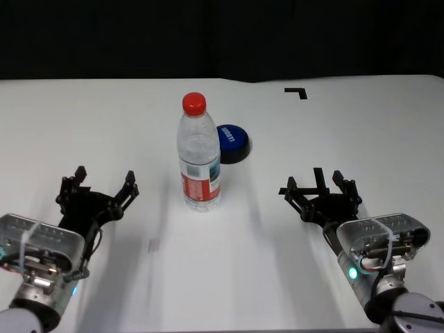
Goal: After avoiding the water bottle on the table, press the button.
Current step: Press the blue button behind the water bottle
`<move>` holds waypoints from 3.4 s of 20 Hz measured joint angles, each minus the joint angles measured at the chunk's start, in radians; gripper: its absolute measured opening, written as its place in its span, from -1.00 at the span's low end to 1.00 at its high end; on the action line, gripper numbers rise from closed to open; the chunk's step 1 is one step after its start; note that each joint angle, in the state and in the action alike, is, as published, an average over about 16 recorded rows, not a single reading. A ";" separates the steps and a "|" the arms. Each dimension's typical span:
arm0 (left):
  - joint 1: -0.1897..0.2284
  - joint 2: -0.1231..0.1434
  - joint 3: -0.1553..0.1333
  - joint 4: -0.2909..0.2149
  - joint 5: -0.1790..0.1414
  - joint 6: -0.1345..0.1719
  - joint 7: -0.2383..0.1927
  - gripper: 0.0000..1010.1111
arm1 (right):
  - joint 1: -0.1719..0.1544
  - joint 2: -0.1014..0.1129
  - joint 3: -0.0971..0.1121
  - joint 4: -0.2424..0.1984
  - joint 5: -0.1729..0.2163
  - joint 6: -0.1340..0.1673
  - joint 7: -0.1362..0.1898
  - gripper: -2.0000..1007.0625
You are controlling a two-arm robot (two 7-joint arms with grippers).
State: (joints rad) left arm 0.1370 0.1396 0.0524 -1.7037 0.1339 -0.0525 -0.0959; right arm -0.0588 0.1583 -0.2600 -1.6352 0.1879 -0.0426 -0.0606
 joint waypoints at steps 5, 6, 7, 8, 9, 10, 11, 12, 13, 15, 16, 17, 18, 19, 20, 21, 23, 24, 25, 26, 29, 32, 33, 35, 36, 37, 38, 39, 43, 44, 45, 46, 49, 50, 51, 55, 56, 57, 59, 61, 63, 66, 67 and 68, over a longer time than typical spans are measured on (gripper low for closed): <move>0.000 0.005 0.003 0.000 -0.005 -0.001 -0.004 0.99 | 0.000 0.000 0.000 0.000 0.000 0.000 0.000 0.99; 0.000 0.006 0.003 0.001 -0.005 -0.002 -0.005 0.99 | 0.000 0.000 0.000 0.000 0.000 0.000 0.000 0.99; 0.000 0.006 0.003 0.001 -0.006 -0.002 -0.005 0.99 | 0.000 0.000 0.000 0.000 0.000 0.000 0.000 0.99; 0.000 0.007 0.003 0.001 -0.006 -0.002 -0.005 0.99 | 0.000 0.000 0.000 0.000 0.000 0.000 0.000 0.99; 0.000 0.007 0.003 0.001 -0.006 -0.002 -0.005 0.99 | 0.000 0.000 0.000 0.000 0.000 0.000 0.000 0.99; 0.000 0.007 0.003 0.001 -0.006 -0.002 -0.005 0.99 | 0.000 0.000 0.000 0.000 0.000 0.000 0.000 0.99; 0.000 0.007 0.003 0.001 -0.006 -0.002 -0.005 0.99 | 0.000 0.000 0.000 0.000 0.000 0.000 0.000 0.99; 0.000 0.007 0.003 0.001 -0.006 -0.002 -0.005 0.99 | 0.000 0.000 0.000 0.000 0.000 0.000 0.000 0.99; 0.000 0.007 0.003 0.001 -0.006 -0.002 -0.005 0.99 | 0.000 0.000 0.000 0.000 0.000 0.000 0.000 0.99; 0.000 0.007 0.003 0.001 -0.006 -0.002 -0.005 0.99 | 0.000 0.000 0.000 0.000 0.000 0.000 0.000 0.99; 0.000 0.007 0.003 0.001 -0.006 -0.001 -0.005 0.99 | 0.000 0.000 0.000 0.000 0.000 0.000 0.000 0.99; 0.000 0.007 0.003 0.001 -0.006 -0.001 -0.005 0.99 | 0.000 0.000 0.000 0.000 0.000 0.000 0.000 0.99; 0.000 0.006 0.003 0.001 -0.006 -0.001 -0.005 0.99 | 0.000 0.000 0.000 0.000 0.000 0.000 0.000 0.99; 0.000 0.006 0.003 0.001 -0.006 -0.001 -0.005 0.99 | 0.000 0.000 0.000 0.000 0.000 0.000 0.000 0.99; 0.001 0.006 0.002 0.001 -0.006 -0.001 -0.005 0.99 | 0.000 0.000 0.001 0.000 0.000 0.000 0.000 0.99; 0.001 0.006 0.002 0.001 -0.006 -0.001 -0.005 0.99 | 0.000 -0.001 0.001 0.000 0.000 0.000 0.000 0.99; 0.001 0.006 0.002 0.001 -0.006 -0.001 -0.005 0.99 | 0.000 -0.004 0.003 0.000 -0.001 0.001 0.001 0.99; 0.001 0.006 0.002 0.001 -0.006 -0.001 -0.005 0.99 | 0.001 -0.005 0.005 0.000 -0.002 0.002 0.001 0.99; 0.001 0.006 0.002 0.001 -0.006 -0.001 -0.004 0.99 | 0.001 -0.007 0.007 0.000 -0.002 0.002 0.002 0.99; 0.001 0.006 0.002 0.001 -0.006 -0.001 -0.004 0.99 | 0.002 -0.009 0.009 -0.001 -0.003 0.003 0.003 0.99; 0.001 0.006 0.002 0.001 -0.005 0.000 -0.004 0.99 | 0.005 -0.016 0.016 -0.001 -0.006 0.005 0.008 0.99; 0.001 0.006 0.002 0.001 -0.005 0.000 -0.004 0.99 | 0.011 -0.023 0.024 -0.001 -0.010 0.008 0.015 0.99; 0.001 0.006 0.002 0.001 -0.005 0.000 -0.004 0.99 | 0.013 -0.026 0.027 -0.001 -0.012 0.010 0.018 0.99; 0.001 0.006 0.002 0.001 -0.005 0.000 -0.004 0.99 | 0.018 -0.031 0.034 -0.001 -0.015 0.013 0.024 0.99; 0.001 0.006 0.002 0.001 -0.005 0.000 -0.004 0.99 | 0.021 -0.033 0.037 -0.001 -0.017 0.015 0.027 0.99; 0.001 0.006 0.002 0.001 -0.005 0.000 -0.004 0.99 | 0.025 -0.035 0.040 0.000 -0.019 0.017 0.031 0.99; 0.001 0.006 0.002 0.001 -0.005 0.000 -0.004 0.99 | 0.028 -0.036 0.043 0.000 -0.021 0.019 0.035 0.99; 0.001 0.006 0.002 0.001 -0.005 0.000 -0.004 0.99 | 0.032 -0.037 0.046 0.001 -0.024 0.021 0.039 0.99; 0.001 0.006 0.002 0.001 -0.005 0.000 -0.005 0.99 | 0.048 -0.040 0.057 0.005 -0.033 0.029 0.055 0.99; 0.001 0.006 0.002 0.001 -0.005 0.000 -0.005 0.99 | 0.053 -0.041 0.059 0.007 -0.036 0.031 0.059 0.99; 0.001 0.006 0.002 0.001 -0.005 0.000 -0.005 0.99 | 0.057 -0.041 0.062 0.009 -0.038 0.033 0.063 0.99; 0.001 0.006 0.002 0.001 -0.005 0.000 -0.005 0.99 | 0.062 -0.042 0.064 0.011 -0.040 0.035 0.067 0.99; 0.001 0.006 0.002 0.001 -0.005 0.000 -0.005 0.99 | 0.079 -0.045 0.070 0.022 -0.049 0.041 0.081 0.99; 0.000 0.006 0.002 0.001 -0.005 -0.001 -0.005 0.99 | 0.086 -0.046 0.072 0.026 -0.052 0.042 0.085 0.99; 0.000 0.006 0.002 0.001 -0.005 -0.001 -0.005 0.99 | 0.093 -0.047 0.074 0.032 -0.056 0.043 0.090 0.99; 0.000 0.006 0.002 0.001 -0.005 -0.001 -0.005 0.99 | 0.122 -0.052 0.082 0.056 -0.069 0.044 0.107 0.99; 0.000 0.006 0.002 0.001 -0.005 -0.001 -0.005 0.99 | 0.129 -0.053 0.084 0.062 -0.073 0.044 0.112 0.99; 0.000 0.006 0.002 0.001 -0.005 -0.001 -0.005 0.99 | 0.136 -0.055 0.086 0.068 -0.076 0.044 0.116 0.99; 0.000 0.006 0.002 0.001 -0.005 -0.001 -0.005 0.99 | 0.149 -0.058 0.090 0.081 -0.084 0.043 0.124 0.99; 0.000 0.006 0.002 0.001 -0.005 -0.001 -0.005 0.99 | 0.162 -0.062 0.094 0.094 -0.091 0.042 0.131 0.99; 0.000 0.006 0.002 0.001 -0.005 -0.001 -0.005 0.99 | 0.176 -0.065 0.098 0.107 -0.099 0.041 0.138 0.99; 0.000 0.006 0.002 0.001 -0.005 -0.001 -0.005 0.99 | 0.193 -0.070 0.102 0.125 -0.109 0.039 0.146 0.99; 0.000 0.006 0.002 0.001 -0.005 -0.001 -0.005 0.99 | 0.198 -0.071 0.103 0.130 -0.113 0.039 0.148 0.99; 0.000 0.006 0.002 0.001 -0.005 -0.001 -0.005 0.99 | 0.203 -0.073 0.104 0.136 -0.116 0.039 0.150 0.99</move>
State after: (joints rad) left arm 0.1375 0.1457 0.0548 -1.7029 0.1287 -0.0530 -0.1004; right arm 0.1447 0.0853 -0.1562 -1.4993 0.0716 -0.0038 0.0893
